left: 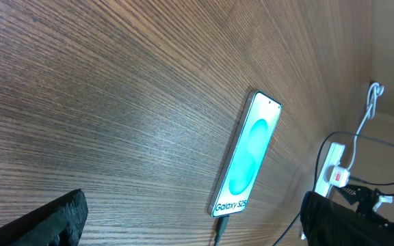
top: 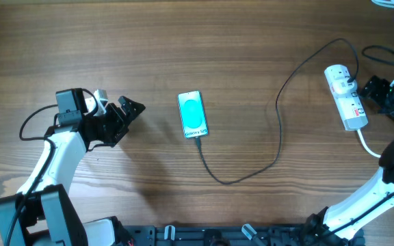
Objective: Plug charger to phone and switch on socket
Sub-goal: 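Position the right gripper over the power strip's rocker switch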
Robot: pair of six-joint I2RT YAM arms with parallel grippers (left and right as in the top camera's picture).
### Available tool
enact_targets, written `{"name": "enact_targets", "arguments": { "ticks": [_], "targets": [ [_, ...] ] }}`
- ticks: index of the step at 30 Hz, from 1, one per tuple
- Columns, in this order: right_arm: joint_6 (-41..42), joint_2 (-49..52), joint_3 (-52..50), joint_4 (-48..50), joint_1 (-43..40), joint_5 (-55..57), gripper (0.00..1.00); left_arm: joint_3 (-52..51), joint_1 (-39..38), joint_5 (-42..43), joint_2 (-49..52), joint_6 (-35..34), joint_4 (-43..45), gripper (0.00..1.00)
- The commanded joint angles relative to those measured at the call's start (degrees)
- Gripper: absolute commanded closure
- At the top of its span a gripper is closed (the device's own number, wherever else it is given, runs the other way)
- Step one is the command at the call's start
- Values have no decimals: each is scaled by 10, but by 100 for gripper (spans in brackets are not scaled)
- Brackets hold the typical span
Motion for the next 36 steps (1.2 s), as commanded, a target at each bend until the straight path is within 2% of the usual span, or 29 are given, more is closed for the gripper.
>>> {"name": "enact_targets", "arguments": {
  "ticks": [1,10,36],
  "targets": [
    [-7,7,-4,-2,1,-25,0,2,-2,-2,0,13,2,0],
    [-2,7,-4,-23,1,-25,0,2,-2,-1,0,13,2,0],
    [13,7,-4,6,1,-18,0,2,-2,-1,0,13,2,0]
  ]
}}
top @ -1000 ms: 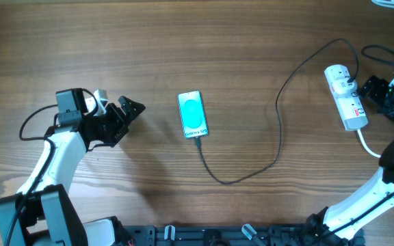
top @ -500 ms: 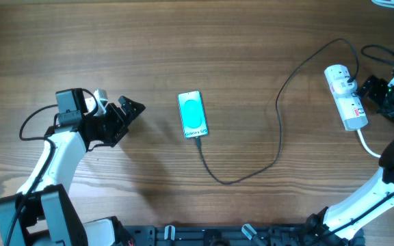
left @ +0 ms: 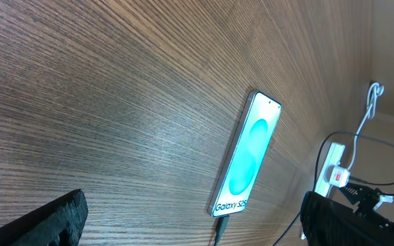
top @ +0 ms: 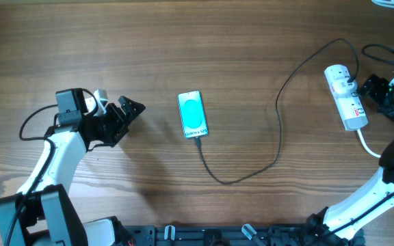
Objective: Plug charger to phone and switch on socket
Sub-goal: 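Position the right gripper over the power strip's rocker switch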
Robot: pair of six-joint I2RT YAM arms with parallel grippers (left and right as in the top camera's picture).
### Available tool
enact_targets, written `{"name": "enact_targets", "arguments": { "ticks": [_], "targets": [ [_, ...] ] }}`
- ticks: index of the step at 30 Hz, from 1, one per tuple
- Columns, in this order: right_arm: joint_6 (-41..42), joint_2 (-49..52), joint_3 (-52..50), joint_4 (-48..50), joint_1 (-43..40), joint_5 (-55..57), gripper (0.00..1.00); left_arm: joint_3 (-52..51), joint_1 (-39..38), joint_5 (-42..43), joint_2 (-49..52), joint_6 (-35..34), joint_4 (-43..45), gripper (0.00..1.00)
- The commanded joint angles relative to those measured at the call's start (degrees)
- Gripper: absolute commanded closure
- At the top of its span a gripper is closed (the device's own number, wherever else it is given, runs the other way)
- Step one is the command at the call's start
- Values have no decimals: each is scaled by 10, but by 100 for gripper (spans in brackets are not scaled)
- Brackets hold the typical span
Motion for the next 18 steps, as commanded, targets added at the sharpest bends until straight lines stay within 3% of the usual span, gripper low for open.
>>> {"name": "enact_targets", "arguments": {
  "ticks": [1,18],
  "targets": [
    [9,7,-4,6,1,7,0,2,-2,-2,0,13,2,0],
    [7,7,-4,9,1,7,0,2,-2,-2,0,13,2,0]
  ]
}}
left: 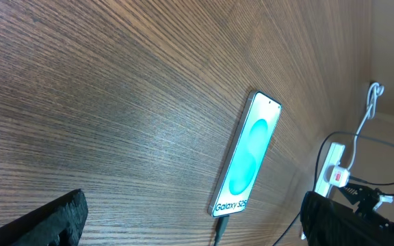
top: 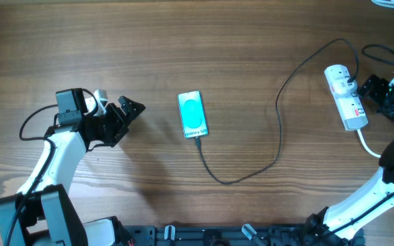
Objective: Plug charger to phone and switch on socket
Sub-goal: 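Position the right gripper over the power strip's rocker switch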
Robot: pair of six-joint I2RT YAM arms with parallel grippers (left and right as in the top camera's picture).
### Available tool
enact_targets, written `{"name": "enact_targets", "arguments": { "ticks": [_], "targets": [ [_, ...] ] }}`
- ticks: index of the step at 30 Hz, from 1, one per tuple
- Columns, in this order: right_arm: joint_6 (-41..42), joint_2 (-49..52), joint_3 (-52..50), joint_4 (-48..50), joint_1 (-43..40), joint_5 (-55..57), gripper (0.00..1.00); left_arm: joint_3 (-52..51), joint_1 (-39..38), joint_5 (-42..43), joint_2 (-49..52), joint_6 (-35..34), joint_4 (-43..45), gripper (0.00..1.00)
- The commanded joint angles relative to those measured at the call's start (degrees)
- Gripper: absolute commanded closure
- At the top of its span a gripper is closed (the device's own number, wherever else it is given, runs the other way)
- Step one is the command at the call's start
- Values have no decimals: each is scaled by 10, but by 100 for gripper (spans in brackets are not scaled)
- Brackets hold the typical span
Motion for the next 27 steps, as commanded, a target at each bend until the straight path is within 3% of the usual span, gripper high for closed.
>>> {"name": "enact_targets", "arguments": {
  "ticks": [1,27],
  "targets": [
    [6,7,-4,13,1,6,0,2,-2,-2,0,13,2,0],
    [4,7,-4,-21,2,-23,0,2,-2,-2,0,13,2,0]
  ]
}}
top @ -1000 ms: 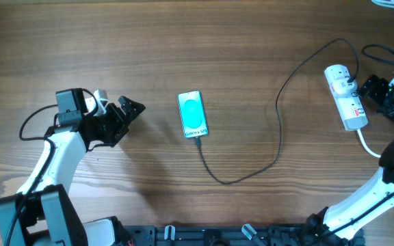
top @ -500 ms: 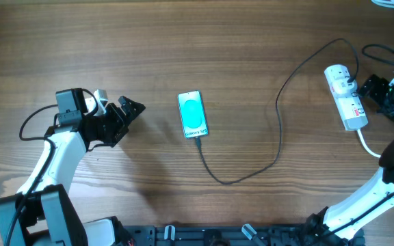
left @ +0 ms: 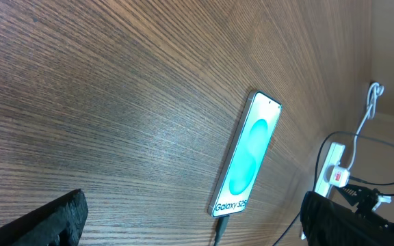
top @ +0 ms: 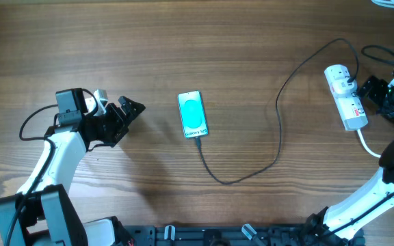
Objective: Plug charger to phone and switch on socket
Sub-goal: 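Position the right gripper over the power strip's rocker switch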
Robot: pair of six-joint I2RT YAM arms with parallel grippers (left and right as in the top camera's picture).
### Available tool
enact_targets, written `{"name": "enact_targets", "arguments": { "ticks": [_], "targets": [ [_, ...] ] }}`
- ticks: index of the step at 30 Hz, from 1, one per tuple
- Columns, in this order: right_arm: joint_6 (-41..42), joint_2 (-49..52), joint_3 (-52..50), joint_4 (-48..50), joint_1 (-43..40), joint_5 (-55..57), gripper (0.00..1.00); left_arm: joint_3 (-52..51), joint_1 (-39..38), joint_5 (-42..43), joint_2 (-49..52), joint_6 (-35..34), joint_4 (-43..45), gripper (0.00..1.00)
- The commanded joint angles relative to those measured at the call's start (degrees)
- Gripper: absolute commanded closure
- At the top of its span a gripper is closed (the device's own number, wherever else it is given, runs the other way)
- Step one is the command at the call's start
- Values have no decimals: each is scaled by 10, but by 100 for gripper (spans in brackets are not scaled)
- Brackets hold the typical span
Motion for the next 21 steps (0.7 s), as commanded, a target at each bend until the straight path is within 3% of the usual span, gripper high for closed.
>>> {"name": "enact_targets", "arguments": {
  "ticks": [1,21],
  "targets": [
    [2,7,-4,-3,2,-17,0,2,-2,-2,0,13,2,0],
    [-21,7,-4,-17,31,33,1,2,-2,-1,0,13,2,0]
  ]
}}
